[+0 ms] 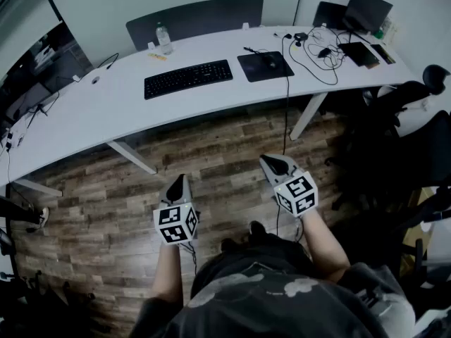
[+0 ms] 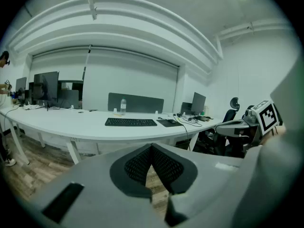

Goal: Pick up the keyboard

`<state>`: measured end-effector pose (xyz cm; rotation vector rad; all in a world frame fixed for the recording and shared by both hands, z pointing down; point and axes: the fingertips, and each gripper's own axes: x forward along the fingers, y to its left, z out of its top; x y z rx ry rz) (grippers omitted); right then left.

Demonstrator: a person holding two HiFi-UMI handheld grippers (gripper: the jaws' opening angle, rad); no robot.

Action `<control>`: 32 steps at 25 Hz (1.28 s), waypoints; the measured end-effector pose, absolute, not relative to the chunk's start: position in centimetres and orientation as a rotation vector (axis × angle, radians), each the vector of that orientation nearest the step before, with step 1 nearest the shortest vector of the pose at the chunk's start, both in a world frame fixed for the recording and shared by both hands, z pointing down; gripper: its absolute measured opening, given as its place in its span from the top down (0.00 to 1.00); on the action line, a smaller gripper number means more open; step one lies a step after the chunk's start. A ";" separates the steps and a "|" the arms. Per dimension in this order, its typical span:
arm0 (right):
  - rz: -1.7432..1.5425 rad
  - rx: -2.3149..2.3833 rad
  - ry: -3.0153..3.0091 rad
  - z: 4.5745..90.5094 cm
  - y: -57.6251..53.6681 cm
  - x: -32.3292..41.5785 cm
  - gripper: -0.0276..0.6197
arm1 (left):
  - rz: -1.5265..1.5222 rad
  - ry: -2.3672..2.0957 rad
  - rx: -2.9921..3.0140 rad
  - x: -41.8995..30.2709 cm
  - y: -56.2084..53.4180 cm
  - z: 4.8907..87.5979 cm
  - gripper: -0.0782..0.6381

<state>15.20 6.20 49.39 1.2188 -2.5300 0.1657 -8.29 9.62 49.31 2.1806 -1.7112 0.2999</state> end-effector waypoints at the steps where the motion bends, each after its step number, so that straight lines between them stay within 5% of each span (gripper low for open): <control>1: 0.166 1.218 -2.534 49.3 6.2 15.1 0.96 | 0.299 -1.713 2.182 -8.4 9.7 49.3 0.89; 21: 0.279 1.133 -2.709 49.4 9.2 9.2 0.96 | 0.329 -1.730 2.198 -13.0 14.4 50.4 0.89; 32: 0.335 1.052 -2.706 52.9 0.2 7.5 0.96 | 0.437 -1.744 2.191 -12.8 7.7 51.9 0.89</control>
